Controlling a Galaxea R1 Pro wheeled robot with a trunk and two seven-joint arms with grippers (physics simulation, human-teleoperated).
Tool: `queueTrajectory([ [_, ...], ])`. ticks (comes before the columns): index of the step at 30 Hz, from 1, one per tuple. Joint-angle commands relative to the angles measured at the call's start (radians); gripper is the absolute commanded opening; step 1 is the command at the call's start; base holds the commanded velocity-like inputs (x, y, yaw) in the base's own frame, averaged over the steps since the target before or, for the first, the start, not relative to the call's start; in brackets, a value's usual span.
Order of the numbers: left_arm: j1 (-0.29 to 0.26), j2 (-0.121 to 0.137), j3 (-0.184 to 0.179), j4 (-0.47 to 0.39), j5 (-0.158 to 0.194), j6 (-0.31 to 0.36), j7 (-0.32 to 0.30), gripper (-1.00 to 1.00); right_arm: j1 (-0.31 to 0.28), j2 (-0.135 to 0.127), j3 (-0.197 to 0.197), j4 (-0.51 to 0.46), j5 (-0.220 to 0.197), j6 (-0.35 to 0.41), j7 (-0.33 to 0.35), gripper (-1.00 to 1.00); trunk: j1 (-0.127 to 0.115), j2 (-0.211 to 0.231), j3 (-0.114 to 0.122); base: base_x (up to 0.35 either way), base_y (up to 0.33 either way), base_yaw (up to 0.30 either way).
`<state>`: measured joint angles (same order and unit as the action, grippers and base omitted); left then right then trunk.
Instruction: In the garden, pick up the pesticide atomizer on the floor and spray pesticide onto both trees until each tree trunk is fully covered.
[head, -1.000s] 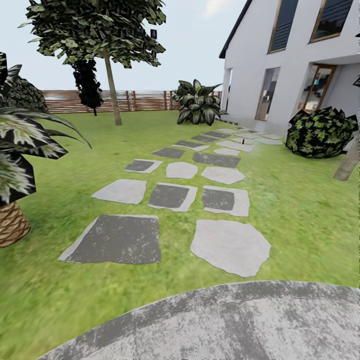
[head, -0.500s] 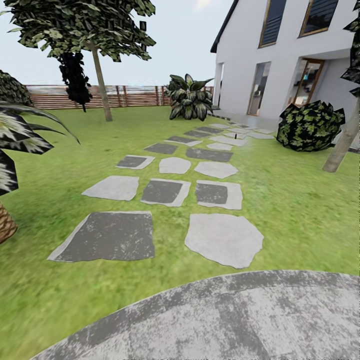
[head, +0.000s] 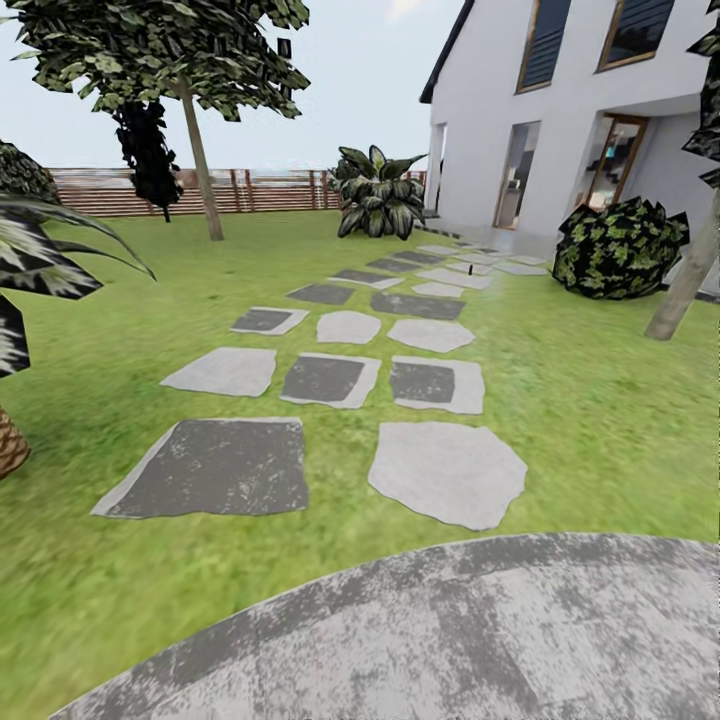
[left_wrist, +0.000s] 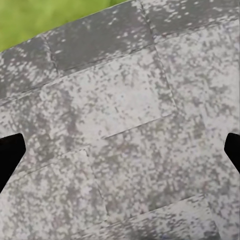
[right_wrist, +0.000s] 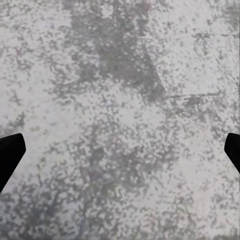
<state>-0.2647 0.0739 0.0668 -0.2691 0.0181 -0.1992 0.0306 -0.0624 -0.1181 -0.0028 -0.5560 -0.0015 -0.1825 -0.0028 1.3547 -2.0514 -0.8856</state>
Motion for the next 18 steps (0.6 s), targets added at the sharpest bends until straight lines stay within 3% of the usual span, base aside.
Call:
queueTrajectory([
  [1, -0.001, 0.0, 0.002, 0.001, 0.002, -0.003, 0.0, 1.0, -0.001, 0.0, 0.0, 0.001, 0.0, -0.003, 0.0, 1.0, 0.004, -0.008, -0.005, 0.0, 0.0, -0.119],
  [9, 0.0, 0.0, 0.002, 0.001, 0.002, -0.003, 0.0, 1.0, -0.001, 0.0, 0.0, 0.001, 0.001, -0.003, 0.0, 1.0, 0.034, -0.064, -0.039, 0.0, 0.0, -0.159],
  [18, 0.0, 0.0, 0.002, 0.001, 0.002, -0.003, 0.0, 1.0, -0.001, 0.0, 0.001, 0.001, 0.001, -0.003, 0.0, 1.0, 0.069, -0.127, -0.069, 0.0, 0.0, -0.024],
])
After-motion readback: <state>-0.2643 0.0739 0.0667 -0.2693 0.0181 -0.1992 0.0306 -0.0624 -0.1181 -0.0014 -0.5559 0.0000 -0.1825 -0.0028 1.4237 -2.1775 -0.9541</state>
